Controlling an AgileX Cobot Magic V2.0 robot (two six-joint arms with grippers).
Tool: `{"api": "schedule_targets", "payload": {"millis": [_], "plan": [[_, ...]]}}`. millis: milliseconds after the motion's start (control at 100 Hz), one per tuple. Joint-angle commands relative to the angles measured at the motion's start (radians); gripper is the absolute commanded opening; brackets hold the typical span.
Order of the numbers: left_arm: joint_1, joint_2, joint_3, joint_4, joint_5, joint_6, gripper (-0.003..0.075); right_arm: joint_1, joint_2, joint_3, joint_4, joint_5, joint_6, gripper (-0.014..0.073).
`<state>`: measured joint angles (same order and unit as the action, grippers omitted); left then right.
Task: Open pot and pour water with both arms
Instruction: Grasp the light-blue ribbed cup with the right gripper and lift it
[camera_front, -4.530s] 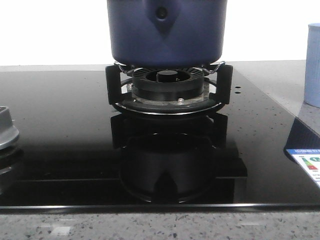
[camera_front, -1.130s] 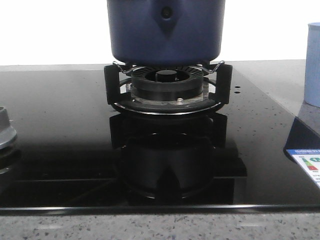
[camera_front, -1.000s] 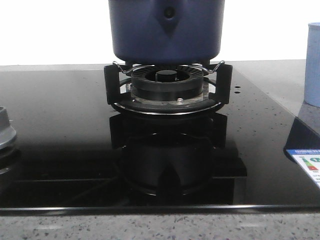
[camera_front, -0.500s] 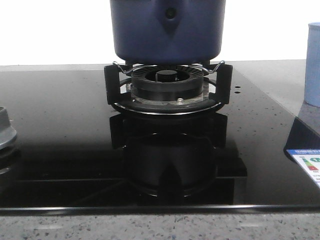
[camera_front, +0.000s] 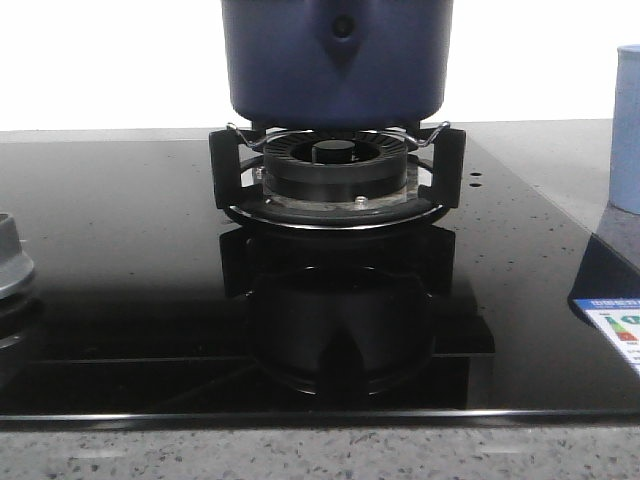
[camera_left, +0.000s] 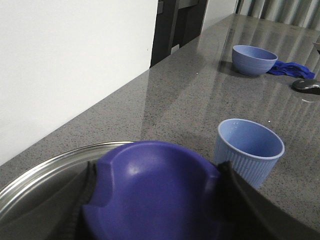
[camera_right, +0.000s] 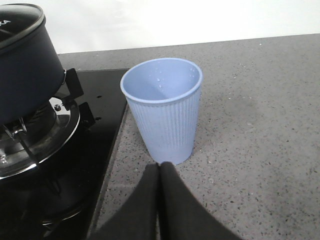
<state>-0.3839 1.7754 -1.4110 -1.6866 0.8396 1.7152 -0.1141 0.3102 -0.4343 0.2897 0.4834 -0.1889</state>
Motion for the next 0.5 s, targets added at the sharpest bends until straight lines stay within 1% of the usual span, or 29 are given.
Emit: {"api": "schedule_targets", "payload": {"millis": [0,90,250,400,490], "plan": [[-0.008,-0.041,-0.031,-0.086,0.039,-0.010,0.0221,0.001,0.018,-0.038,0.000,-0.079,-0.011,-0.0064],[-0.002,-0.043,-0.033,-0.119,0.041,-0.010,0.0184,0.001,0.018,-0.038,0.000,-0.079,-0.011,-0.0064],[0.028,-0.064,-0.081,-0.123,0.086,-0.014,0.0183,0.001,0.018,-0.038,0.000,-0.079,-0.011,-0.0064],[0.062,-0.127,-0.098,-0.115,0.088,-0.020,0.0183,0.001,0.018,-0.038,0.000,-0.079,-0.011,-0.0064],[0.091,-0.176,-0.098,-0.058,0.088,-0.076,0.0183,0.001,0.018,-0.038,0.000,-0.084,-0.011,-0.0064]]}}
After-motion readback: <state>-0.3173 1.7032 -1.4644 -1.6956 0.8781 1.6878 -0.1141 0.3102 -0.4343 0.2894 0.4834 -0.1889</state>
